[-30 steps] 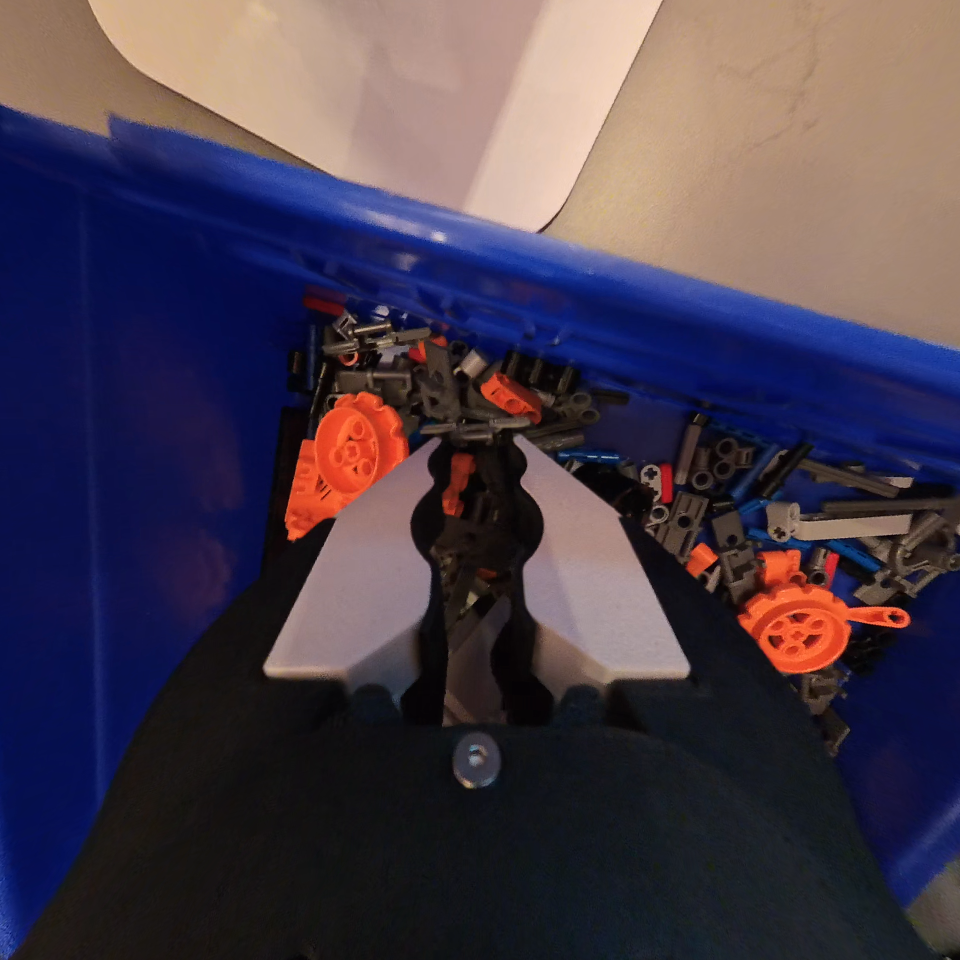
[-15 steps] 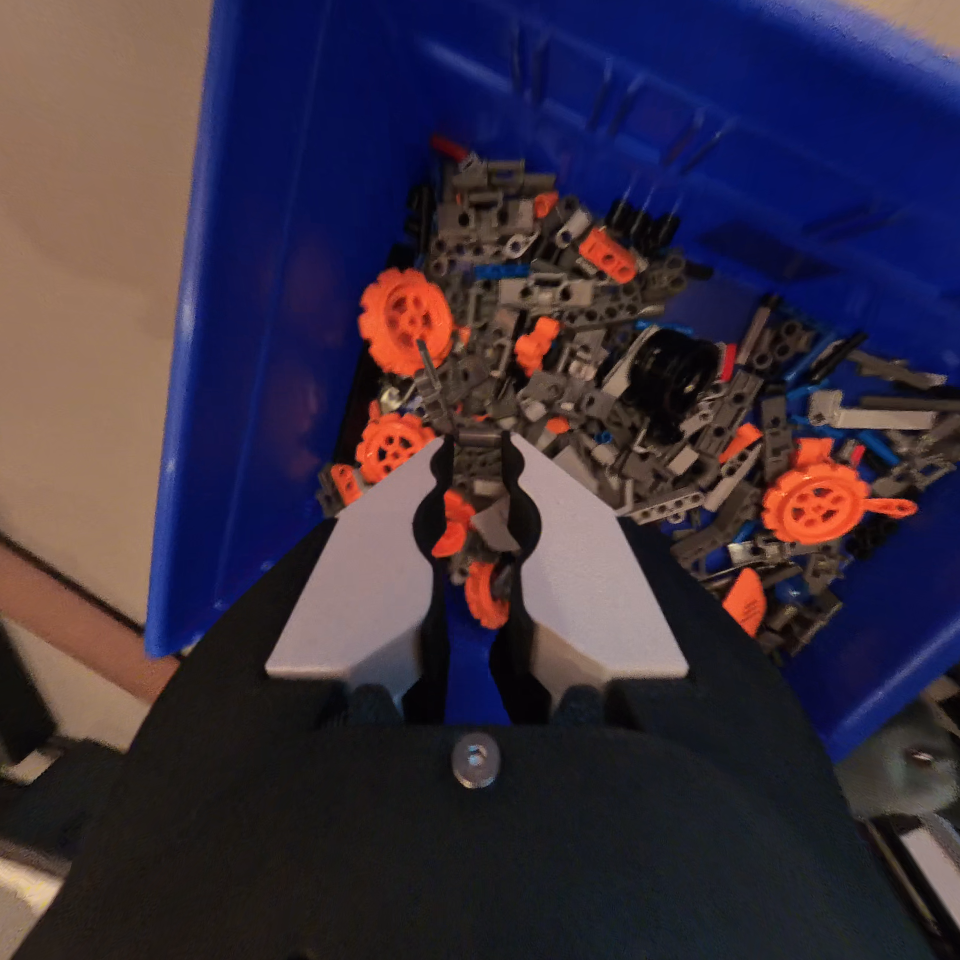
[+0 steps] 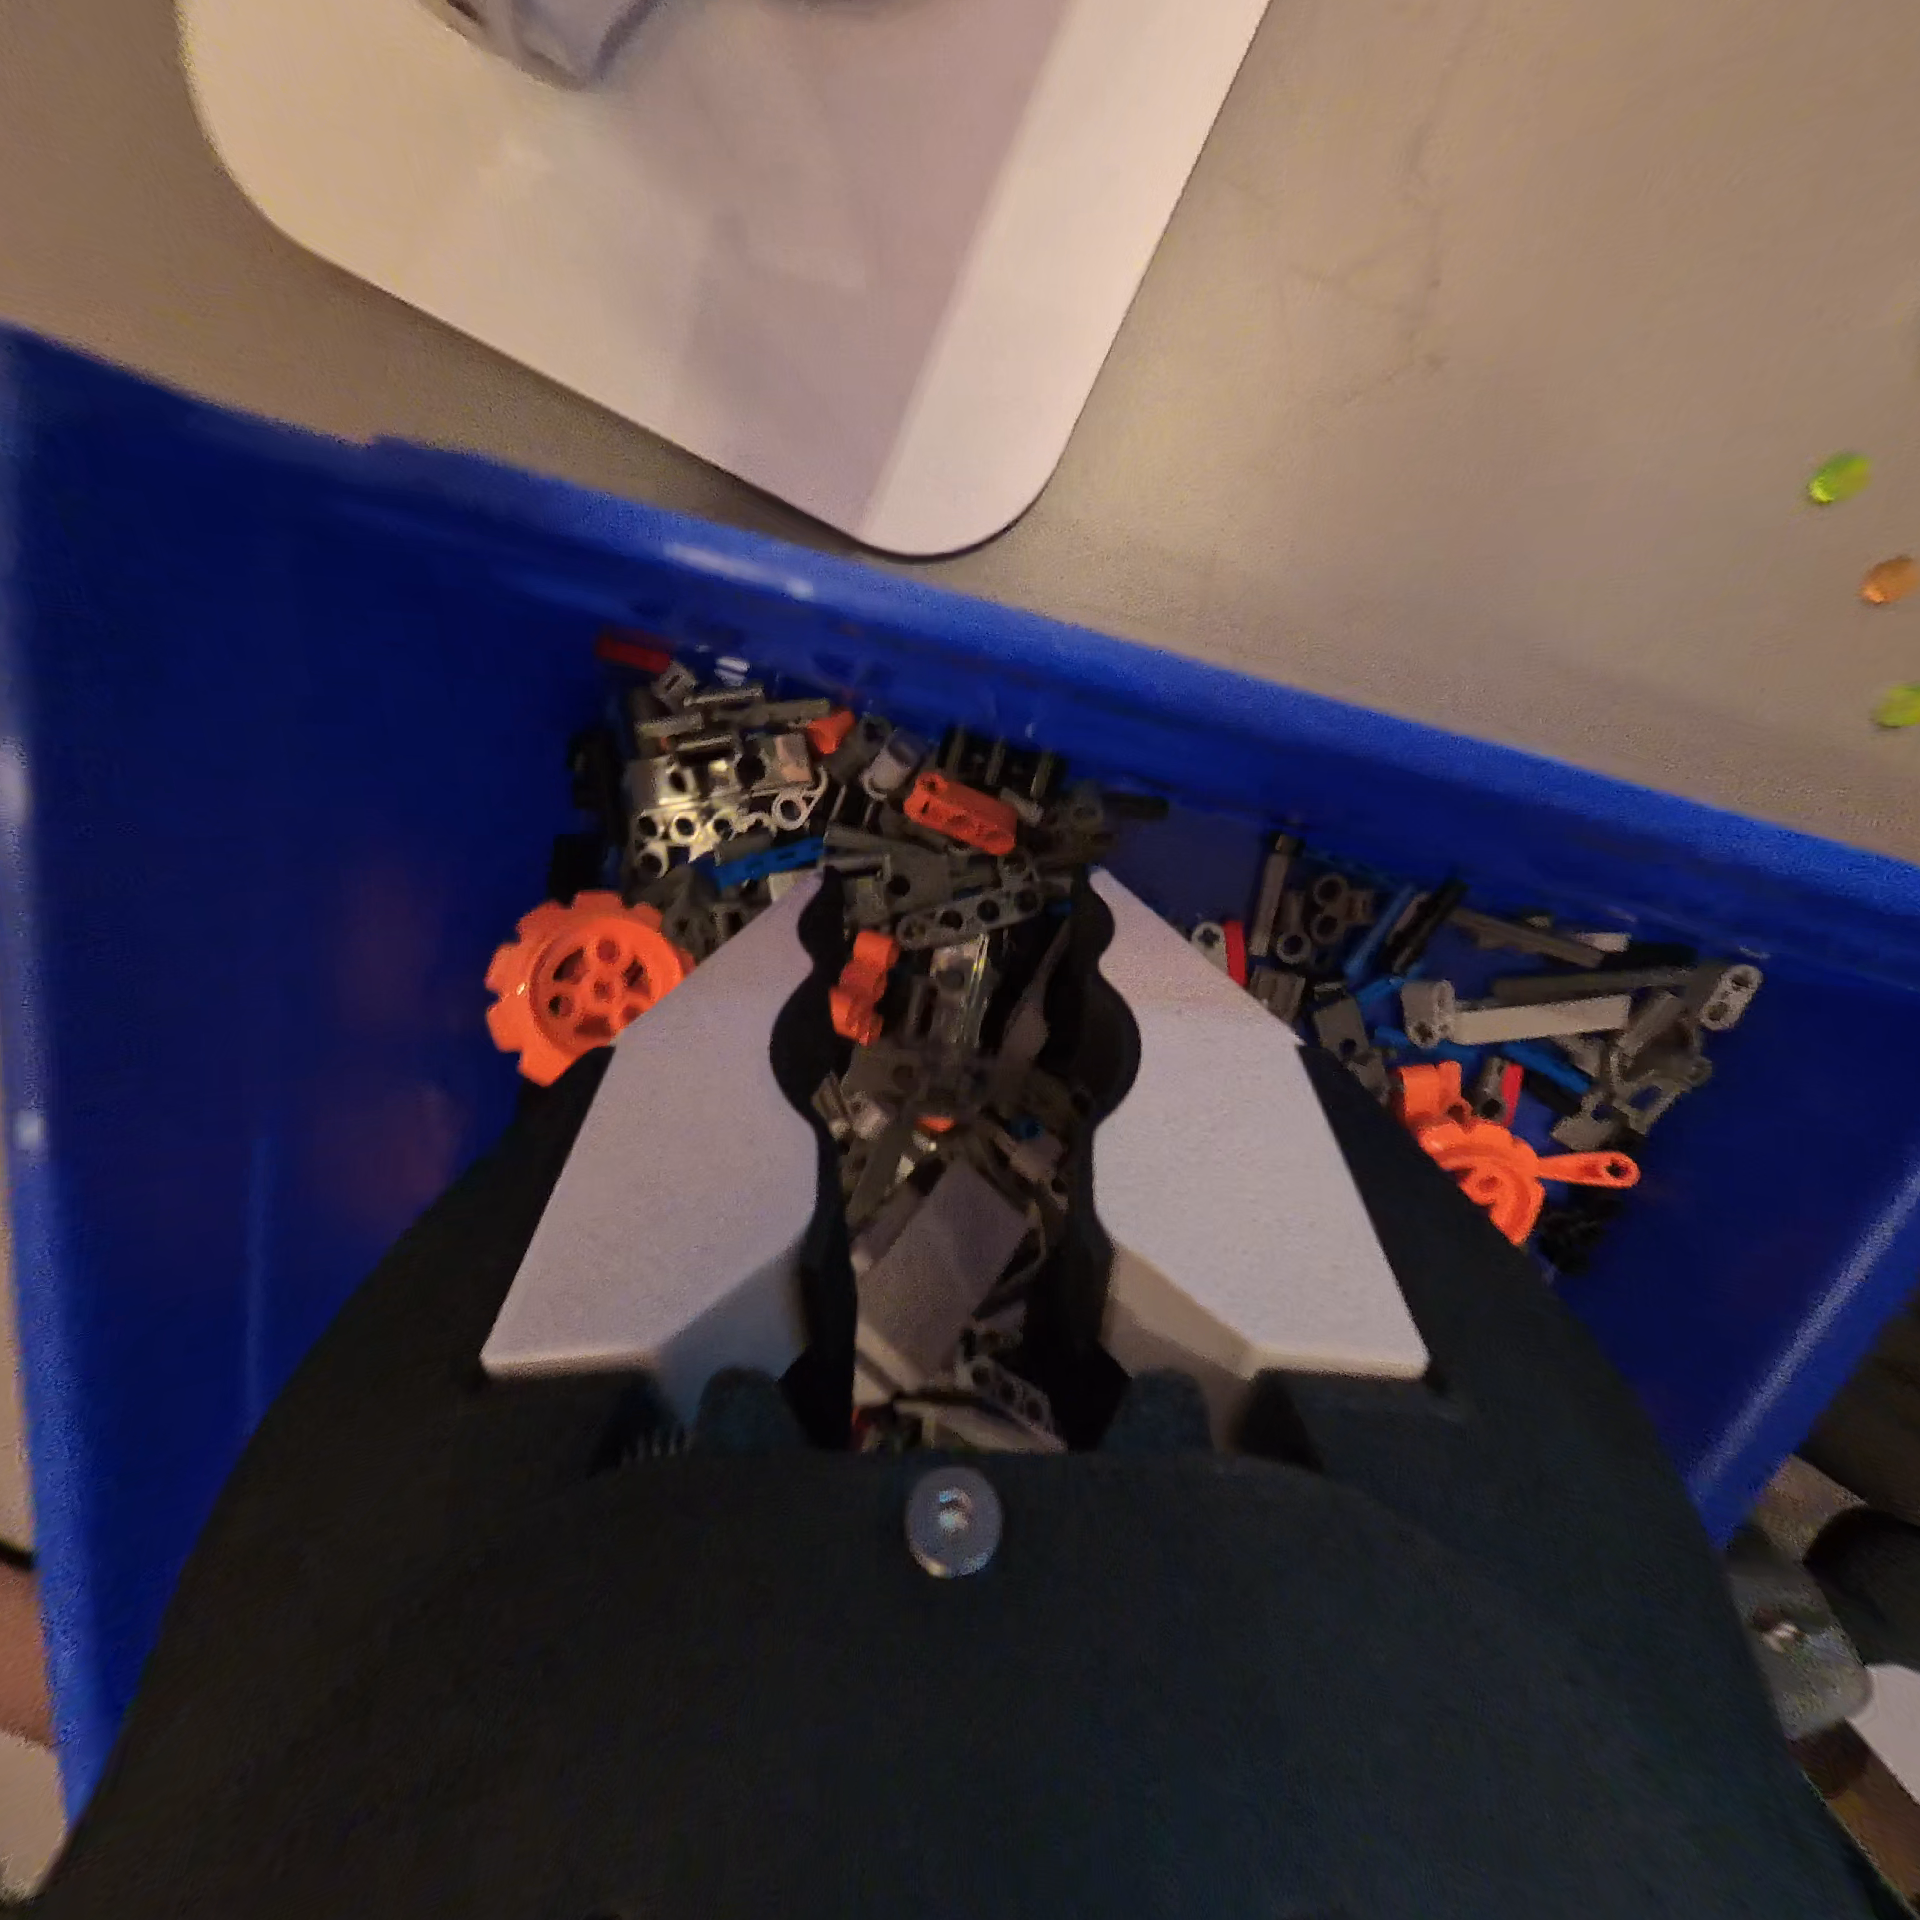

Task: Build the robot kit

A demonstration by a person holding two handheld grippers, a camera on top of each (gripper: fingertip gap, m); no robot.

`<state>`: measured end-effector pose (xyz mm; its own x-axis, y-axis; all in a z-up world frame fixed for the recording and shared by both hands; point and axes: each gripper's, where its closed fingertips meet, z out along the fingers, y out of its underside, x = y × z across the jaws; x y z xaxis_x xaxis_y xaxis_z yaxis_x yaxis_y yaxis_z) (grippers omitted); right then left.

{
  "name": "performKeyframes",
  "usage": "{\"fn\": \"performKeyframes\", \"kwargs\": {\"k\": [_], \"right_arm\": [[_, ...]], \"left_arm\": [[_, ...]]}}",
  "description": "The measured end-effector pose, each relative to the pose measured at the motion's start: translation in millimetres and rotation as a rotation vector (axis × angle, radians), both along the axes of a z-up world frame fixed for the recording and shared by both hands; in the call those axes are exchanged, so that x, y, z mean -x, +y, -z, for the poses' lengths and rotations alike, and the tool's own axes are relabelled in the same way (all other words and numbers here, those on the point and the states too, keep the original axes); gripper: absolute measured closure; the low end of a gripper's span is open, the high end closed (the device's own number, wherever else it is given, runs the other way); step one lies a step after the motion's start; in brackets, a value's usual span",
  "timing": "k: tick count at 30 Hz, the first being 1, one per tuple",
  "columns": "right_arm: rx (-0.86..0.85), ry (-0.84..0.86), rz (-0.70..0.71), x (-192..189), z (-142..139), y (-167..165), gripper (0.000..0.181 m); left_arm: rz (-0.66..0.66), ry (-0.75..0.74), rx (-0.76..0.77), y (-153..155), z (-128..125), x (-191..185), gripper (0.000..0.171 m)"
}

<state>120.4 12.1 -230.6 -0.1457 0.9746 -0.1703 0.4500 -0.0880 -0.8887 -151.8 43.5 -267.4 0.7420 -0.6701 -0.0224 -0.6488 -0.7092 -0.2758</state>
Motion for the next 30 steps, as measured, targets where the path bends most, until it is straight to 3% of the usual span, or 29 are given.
{"fn": "performKeyframes", "kwargs": {"k": [3, 6, 8, 13, 16, 21, 23, 30], "right_arm": [[-0.001, 0.006, 0.001, -1, -2, 0, 0.168], [0.002, 0.009, -0.001, -1, -2, 0, 0.168], [0.002, 0.009, -0.002, -1, -2, 0, 0.168], [0.002, 0.007, -0.001, 0, -2, 0, 0.168], [0.001, 0.005, -0.001, 0, -1, 0, 0.168], [0.003, 0.006, -0.001, 0, -1, 0, 0.168], [0.001, 0.006, -0.003, 0, -1, -1, 0.168], [0.002, 0.009, -0.003, -1, -2, -1, 0.168]], "left_arm": [[-0.006, -0.014, 0.05, 3, 18, -3, 0.131], [-0.037, -0.055, 0.013, 11, 15, -2, 0.16], [-0.045, -0.055, 0.018, 11, 15, 3, 0.163], [-0.1, 0.023, -0.038, 17, 11, 27, 0.163], [-0.169, 0.038, -0.079, 25, 2, 42, 0.14], [-0.034, -0.028, -0.093, 16, -11, 9, 0.147], [0.012, -0.055, -0.06, 10, -6, -5, 0.156], [0.029, -0.04, 0.006, 6, 20, -7, 0.159]]}}
